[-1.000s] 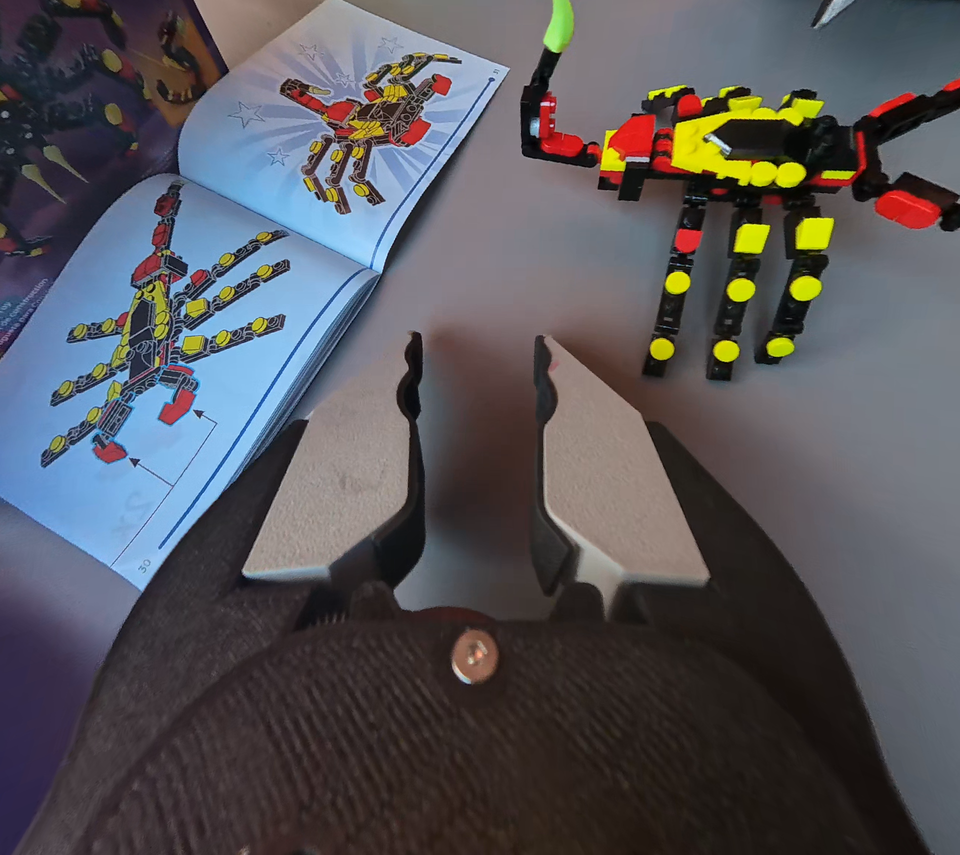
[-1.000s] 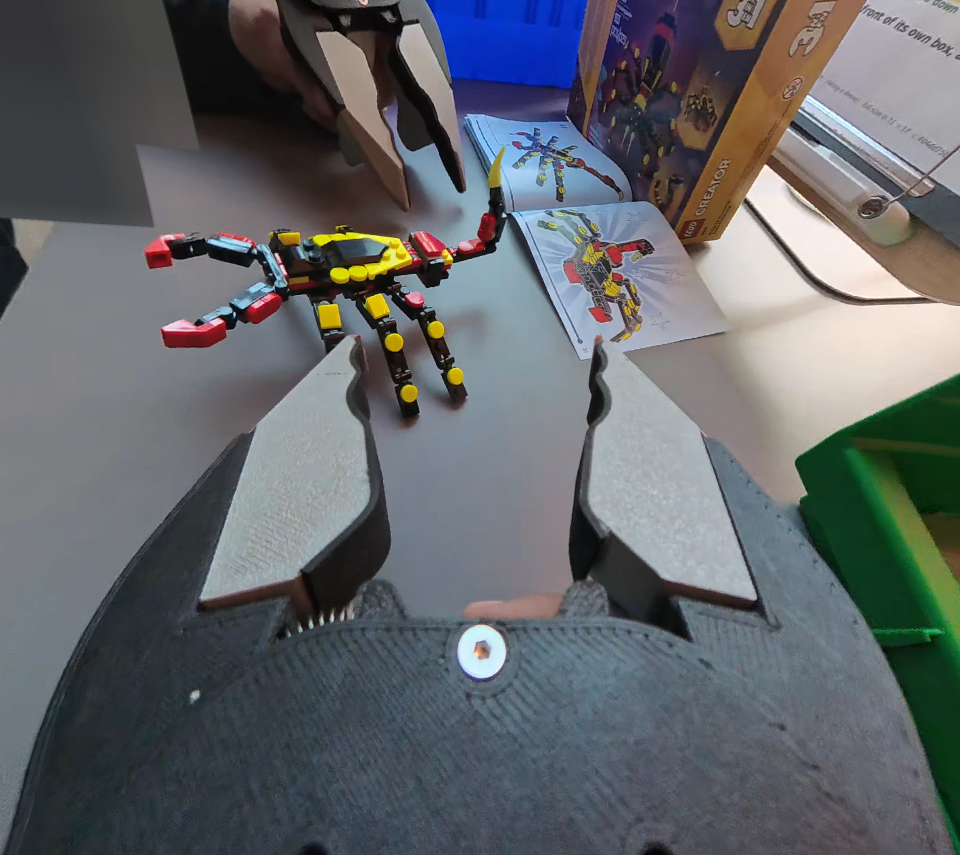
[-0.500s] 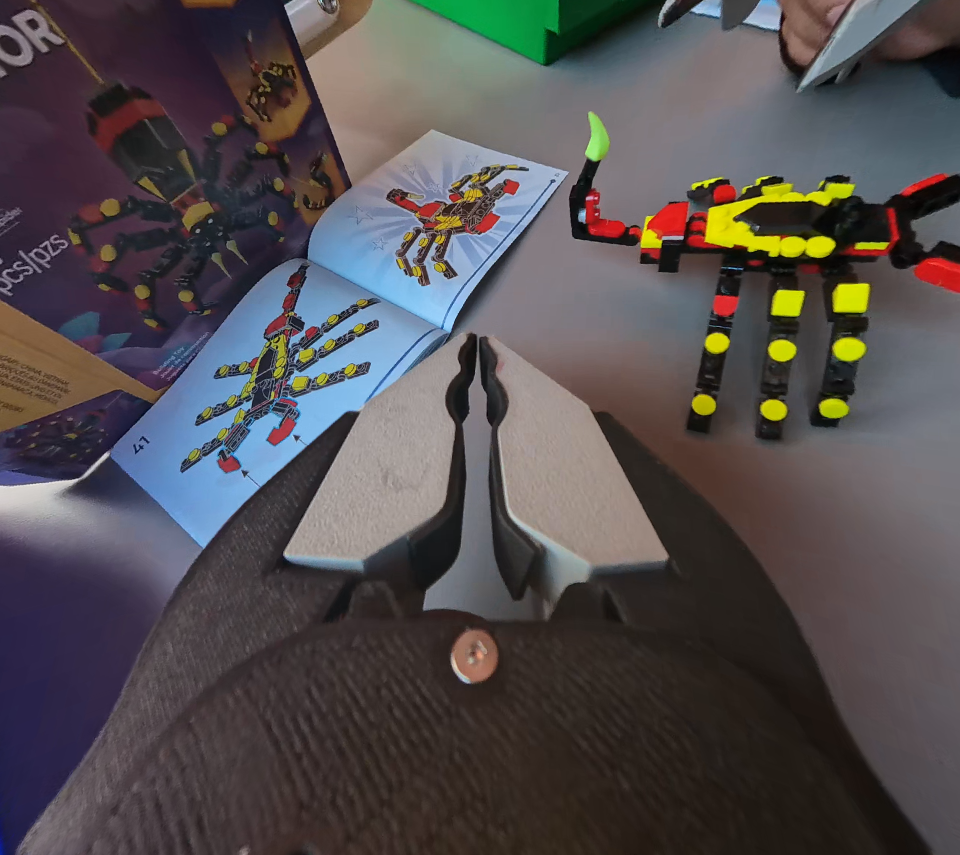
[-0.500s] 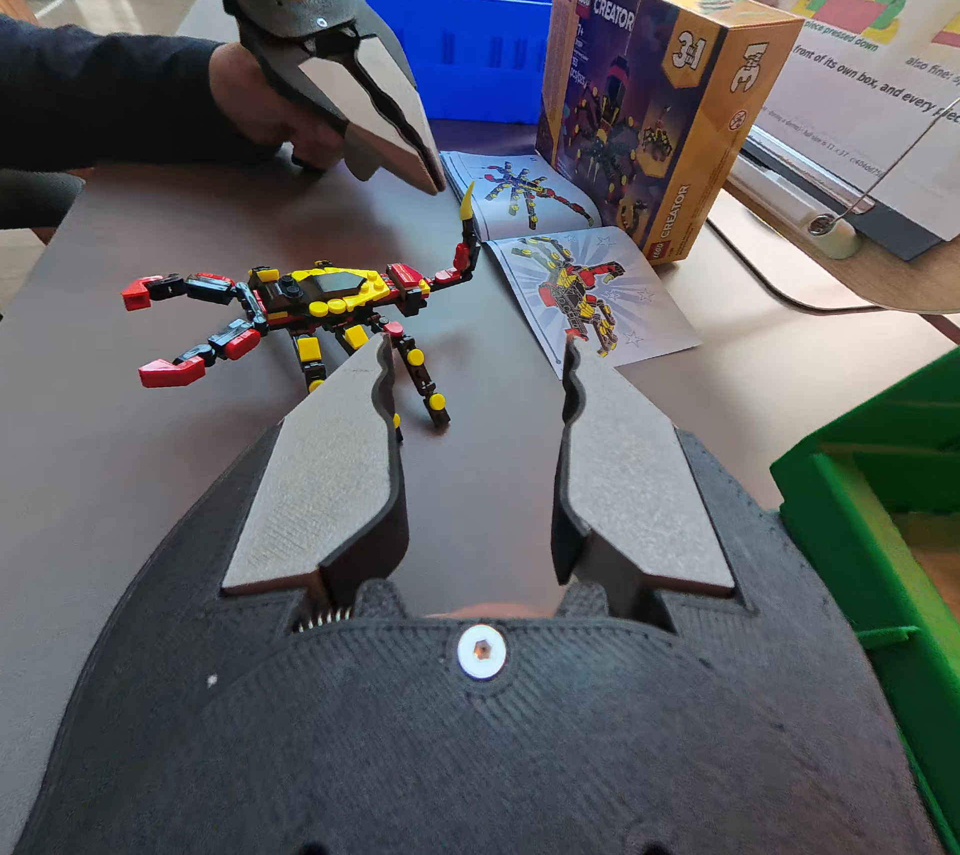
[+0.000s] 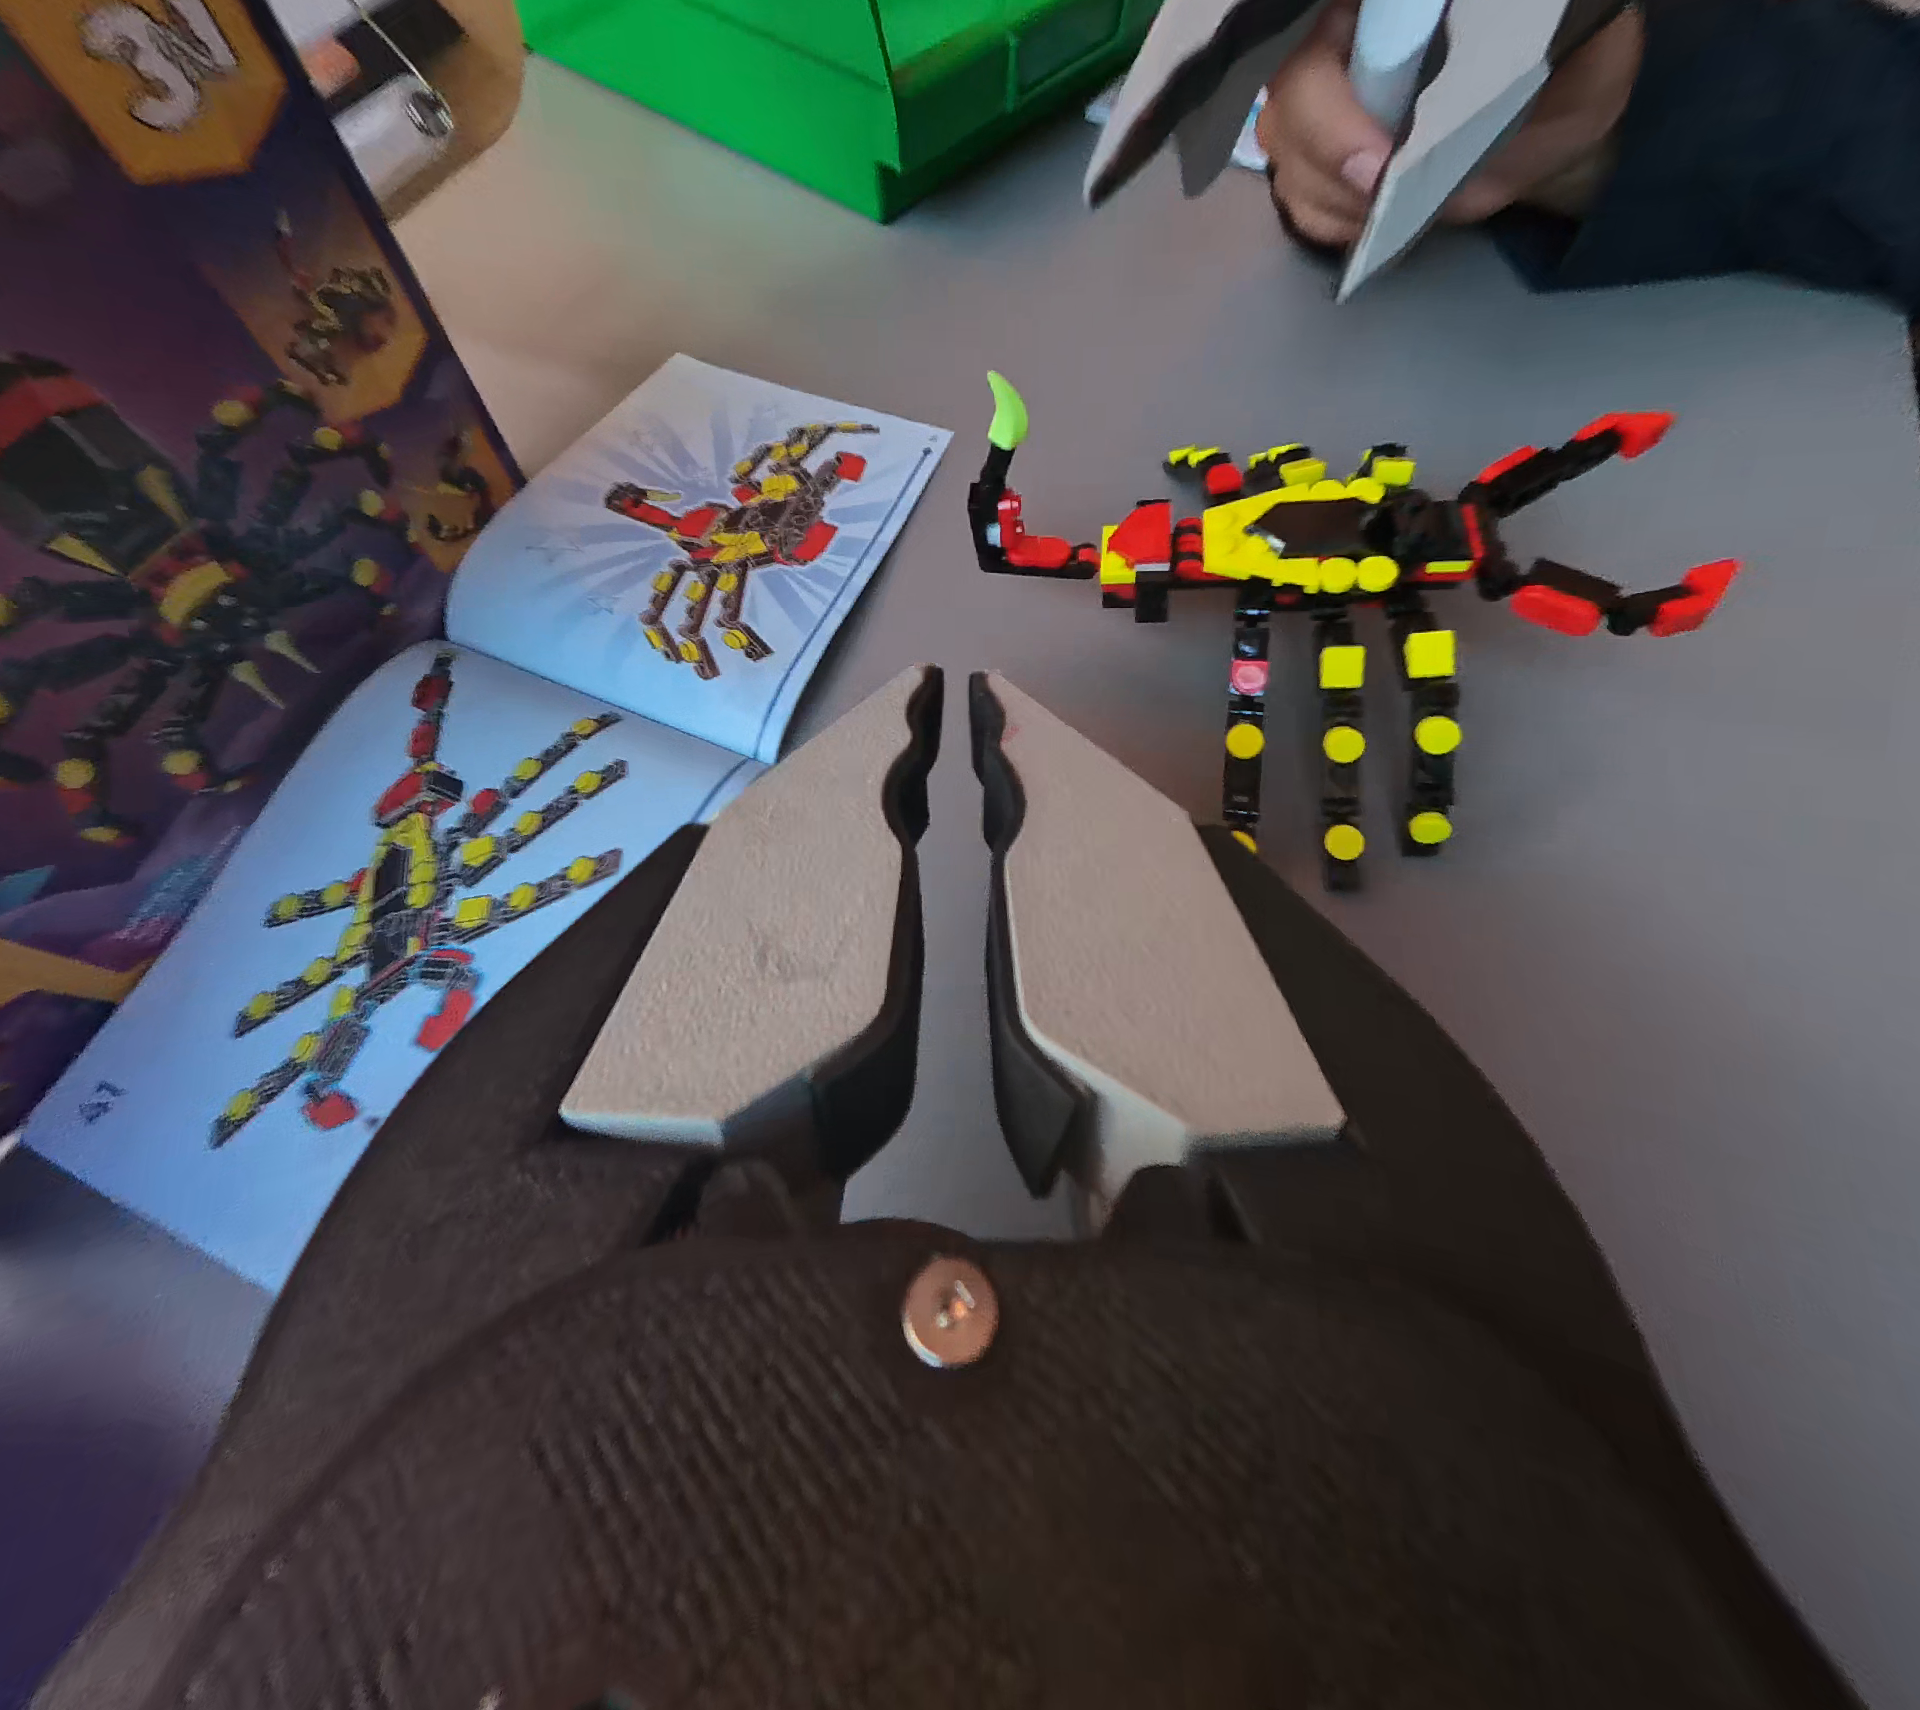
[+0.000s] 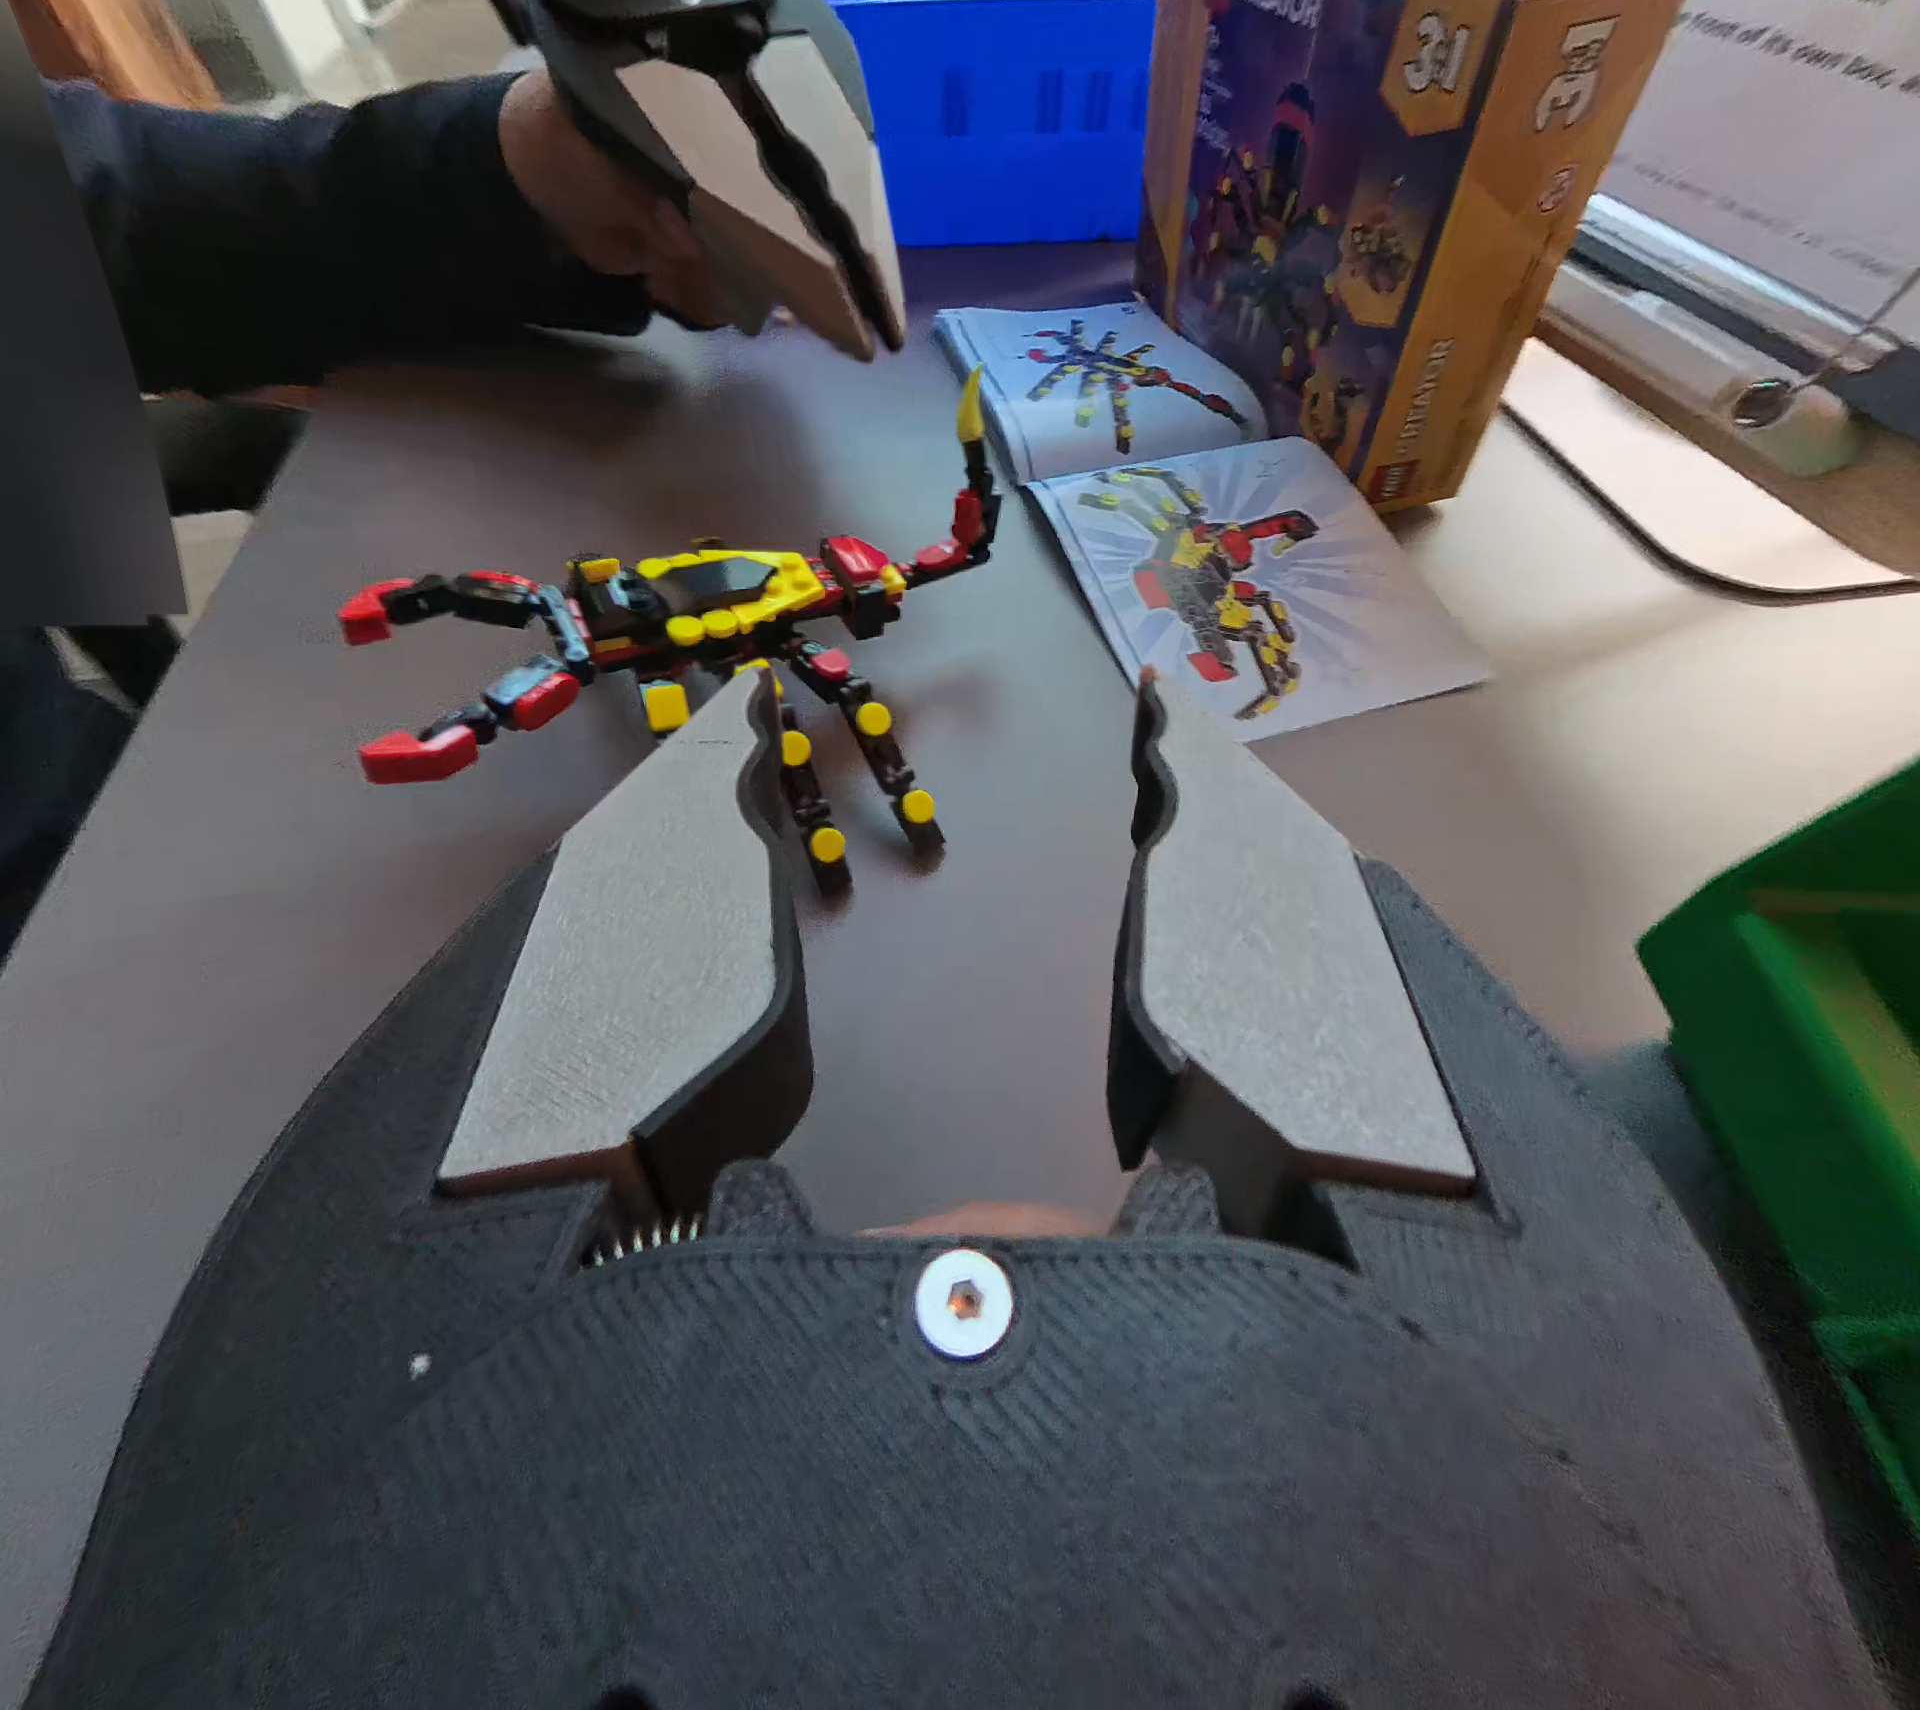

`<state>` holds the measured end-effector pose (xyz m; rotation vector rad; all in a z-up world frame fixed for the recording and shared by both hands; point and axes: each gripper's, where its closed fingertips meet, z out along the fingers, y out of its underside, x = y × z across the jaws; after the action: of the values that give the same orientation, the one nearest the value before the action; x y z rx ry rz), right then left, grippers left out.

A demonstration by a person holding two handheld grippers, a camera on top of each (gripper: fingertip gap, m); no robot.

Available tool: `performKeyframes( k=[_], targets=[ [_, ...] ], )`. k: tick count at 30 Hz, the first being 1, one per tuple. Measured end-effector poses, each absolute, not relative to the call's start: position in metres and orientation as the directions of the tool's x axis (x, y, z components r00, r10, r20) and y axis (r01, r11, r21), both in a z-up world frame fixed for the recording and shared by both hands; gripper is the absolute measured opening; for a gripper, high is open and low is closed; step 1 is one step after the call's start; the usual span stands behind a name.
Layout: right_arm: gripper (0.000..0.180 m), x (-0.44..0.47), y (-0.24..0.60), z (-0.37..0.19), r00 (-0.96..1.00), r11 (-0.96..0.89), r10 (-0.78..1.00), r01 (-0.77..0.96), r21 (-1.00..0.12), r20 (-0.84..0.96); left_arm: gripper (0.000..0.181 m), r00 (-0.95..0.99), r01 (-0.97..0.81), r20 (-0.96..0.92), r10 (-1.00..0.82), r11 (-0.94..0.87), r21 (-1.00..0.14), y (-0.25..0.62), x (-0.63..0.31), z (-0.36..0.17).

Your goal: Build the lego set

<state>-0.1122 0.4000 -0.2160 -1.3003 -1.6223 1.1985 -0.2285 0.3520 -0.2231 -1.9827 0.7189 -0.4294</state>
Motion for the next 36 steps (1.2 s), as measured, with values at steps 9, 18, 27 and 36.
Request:
performKeyframes(
  k=[9, 18, 27, 36],
  targets=[
    [0.061, -0.13, 0.356, -0.231, -0.435, 0.059, 0.889, 0.415, -0.908, -0.142, 0.013, 0.617, -0.303, 0.146, -0.774, -0.404, -0.863, 0.313, -0.203, -0.217],
    [0.038, -0.126, 0.358, -0.212, -0.6, 0.002, 0.734, 0.47, -0.883, -0.318, 0.027, 0.514, -0.401, 0.243, -0.823, -0.481, -0.78, 0.299, -0.159, -0.258],
    [0.044, -0.122, 0.344, -0.25, -0.579, 0.086, 0.745, 0.576, -0.813, -0.331, 0.031, 0.565, -0.385, 0.224, -0.794, -0.494, -0.779, 0.31, -0.165, -0.261],
    [0.045, -0.123, 0.335, -0.253, -0.577, 0.105, 0.752, 0.582, -0.806, -0.319, 0.03, 0.509, -0.469, 0.251, -0.823, -0.509, -0.722, 0.299, -0.146, -0.275]
  ],
)
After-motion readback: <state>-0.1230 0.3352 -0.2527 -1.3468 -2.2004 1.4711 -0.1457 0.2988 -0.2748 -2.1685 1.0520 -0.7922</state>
